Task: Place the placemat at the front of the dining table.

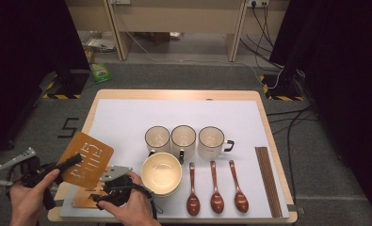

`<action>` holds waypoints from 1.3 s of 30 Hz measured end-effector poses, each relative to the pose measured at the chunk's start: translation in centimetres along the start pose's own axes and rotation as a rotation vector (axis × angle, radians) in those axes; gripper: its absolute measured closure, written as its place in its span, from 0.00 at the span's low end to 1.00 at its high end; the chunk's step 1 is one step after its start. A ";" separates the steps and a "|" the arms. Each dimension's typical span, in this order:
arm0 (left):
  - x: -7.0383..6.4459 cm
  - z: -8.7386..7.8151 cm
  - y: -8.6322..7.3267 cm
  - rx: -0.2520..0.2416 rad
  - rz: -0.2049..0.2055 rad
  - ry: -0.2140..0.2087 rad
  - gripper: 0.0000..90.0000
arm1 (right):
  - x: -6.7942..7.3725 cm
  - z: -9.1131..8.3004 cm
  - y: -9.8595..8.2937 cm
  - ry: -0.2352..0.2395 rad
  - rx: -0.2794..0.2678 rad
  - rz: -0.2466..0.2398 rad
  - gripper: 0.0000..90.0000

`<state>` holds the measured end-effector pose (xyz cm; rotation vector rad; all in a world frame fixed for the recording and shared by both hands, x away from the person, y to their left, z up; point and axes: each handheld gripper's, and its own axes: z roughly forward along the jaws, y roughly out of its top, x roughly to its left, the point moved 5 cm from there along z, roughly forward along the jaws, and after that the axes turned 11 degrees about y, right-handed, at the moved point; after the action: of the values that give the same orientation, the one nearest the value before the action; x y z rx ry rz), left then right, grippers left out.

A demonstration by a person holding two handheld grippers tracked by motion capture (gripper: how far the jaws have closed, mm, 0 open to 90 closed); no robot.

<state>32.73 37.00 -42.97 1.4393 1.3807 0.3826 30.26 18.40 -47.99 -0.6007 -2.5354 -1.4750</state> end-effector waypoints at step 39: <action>1.4 1.7 2.1 -0.037 0.036 0.126 0.96 | 0.8 -4.1 4.3 -0.010 -0.085 -0.069 0.33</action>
<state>35.63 37.87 -42.47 1.4313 1.4423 0.5266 31.02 17.02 -42.20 -0.5384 -2.5354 -1.6141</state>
